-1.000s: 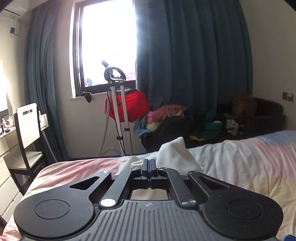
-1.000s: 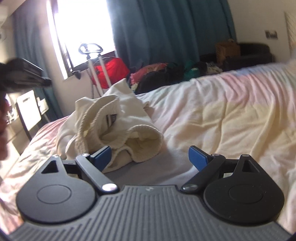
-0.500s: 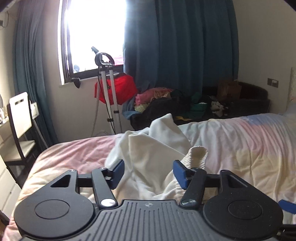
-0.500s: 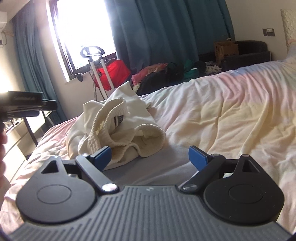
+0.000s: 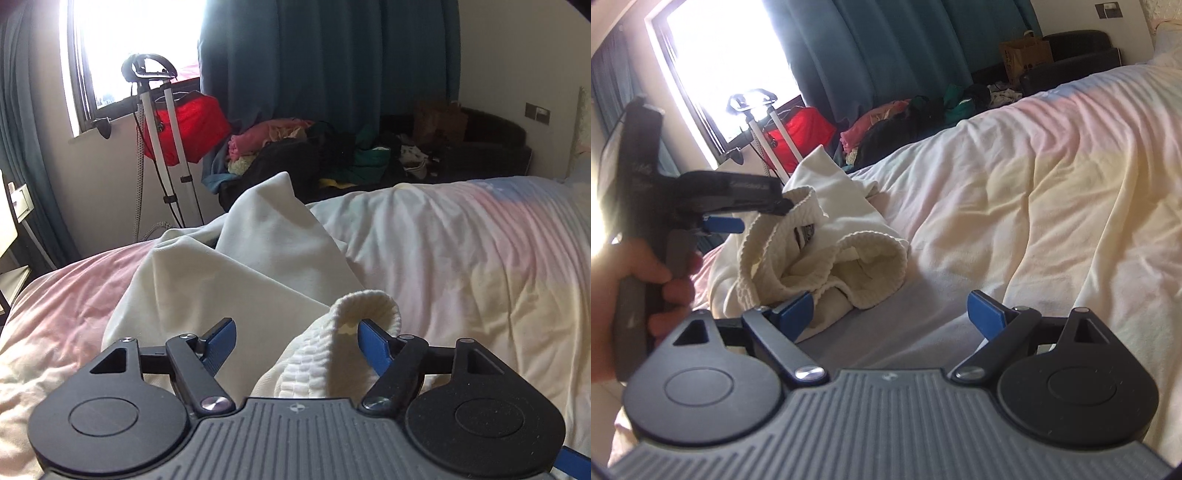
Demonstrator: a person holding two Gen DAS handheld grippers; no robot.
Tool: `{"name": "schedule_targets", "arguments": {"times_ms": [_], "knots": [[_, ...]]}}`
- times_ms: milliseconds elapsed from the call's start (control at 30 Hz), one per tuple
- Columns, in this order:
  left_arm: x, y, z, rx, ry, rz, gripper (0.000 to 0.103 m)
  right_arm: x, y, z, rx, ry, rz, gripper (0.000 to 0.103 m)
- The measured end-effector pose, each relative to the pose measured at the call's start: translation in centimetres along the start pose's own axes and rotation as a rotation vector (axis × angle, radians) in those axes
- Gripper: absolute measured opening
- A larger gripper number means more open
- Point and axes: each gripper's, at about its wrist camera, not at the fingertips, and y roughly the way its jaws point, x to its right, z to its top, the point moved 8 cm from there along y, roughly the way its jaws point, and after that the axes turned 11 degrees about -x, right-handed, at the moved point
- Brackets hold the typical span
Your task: Fold clothes
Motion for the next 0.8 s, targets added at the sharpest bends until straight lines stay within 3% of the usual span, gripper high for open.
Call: {"name": "schedule_targets", "arguments": {"times_ms": [33,67,100,167,367,533,667,800], "knots": [[-0.1,0.7,0.3,-0.016,-0.019,-0.014,0.069,0.1,0.4,-0.1,-0.010,0.001,0.000,0.092],[-0.3,1.3,0.5,-0.032,-0.040,-0.031,0.057,0.2,0.6,-0.1,-0.015,0.002,0.002,0.092],[-0.5,1.3,0.8,-0.028,-0.066,-0.043,0.033,0.5,0.7,0.1,-0.008,0.003,0.001,0.092],[-1.2,0.8,1.3,-0.007,-0.120,-0.064,0.015,0.9,0.9,0.5,0.007,0.011,-0.004,0.092],[-4.3,-8.2,-1.8,0.160,-0.213,-0.118,0.007,0.6,0.1,0.7,0.036,0.001,0.002,0.092],[-8.6,-16.5,-7.0,0.204,-0.213,-0.070,0.006,-0.6,-2.3,0.9,0.123,-0.067,-0.018,0.092],[-10.6,-19.9,-11.2,0.240,-0.232,-0.058,0.004,-1.0,-4.0,0.7,0.179,-0.116,-0.083,0.092],[-12.4,-23.2,-15.3,0.277,-0.252,-0.048,0.000,-1.8,-4.3,-1.1,0.102,-0.158,-0.094,0.092]]}}
